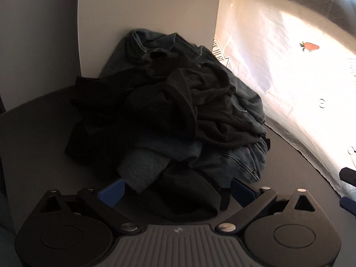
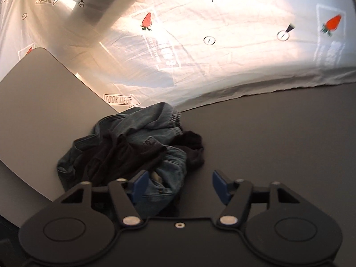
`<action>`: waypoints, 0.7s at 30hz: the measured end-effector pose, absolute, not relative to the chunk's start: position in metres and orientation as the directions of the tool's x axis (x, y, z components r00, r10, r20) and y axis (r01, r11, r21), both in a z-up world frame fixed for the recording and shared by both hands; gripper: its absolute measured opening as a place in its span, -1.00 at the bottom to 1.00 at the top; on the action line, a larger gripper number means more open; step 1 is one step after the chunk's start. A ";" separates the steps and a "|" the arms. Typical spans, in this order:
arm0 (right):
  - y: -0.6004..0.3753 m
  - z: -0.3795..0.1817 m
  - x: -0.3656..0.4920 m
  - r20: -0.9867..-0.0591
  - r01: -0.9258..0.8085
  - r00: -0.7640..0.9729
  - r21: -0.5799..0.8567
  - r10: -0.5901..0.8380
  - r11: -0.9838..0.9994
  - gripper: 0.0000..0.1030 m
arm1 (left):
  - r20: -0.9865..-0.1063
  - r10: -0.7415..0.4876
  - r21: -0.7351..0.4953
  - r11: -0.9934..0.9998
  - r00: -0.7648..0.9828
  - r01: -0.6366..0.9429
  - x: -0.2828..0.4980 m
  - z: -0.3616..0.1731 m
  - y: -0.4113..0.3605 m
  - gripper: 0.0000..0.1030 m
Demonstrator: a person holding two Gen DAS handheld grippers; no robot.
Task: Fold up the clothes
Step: 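Reach both tools into the pile of dark clothes and jeans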
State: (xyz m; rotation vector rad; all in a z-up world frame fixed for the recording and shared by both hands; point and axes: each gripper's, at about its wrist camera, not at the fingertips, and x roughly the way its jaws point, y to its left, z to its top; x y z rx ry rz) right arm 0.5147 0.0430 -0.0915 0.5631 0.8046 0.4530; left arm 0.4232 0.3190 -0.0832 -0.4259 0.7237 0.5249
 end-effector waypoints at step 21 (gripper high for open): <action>0.179 -0.167 0.609 -0.537 -0.119 0.370 0.781 0.758 0.612 -0.73 | -0.794 0.248 -0.198 0.758 0.555 -0.622 0.499 -0.129 0.354 0.87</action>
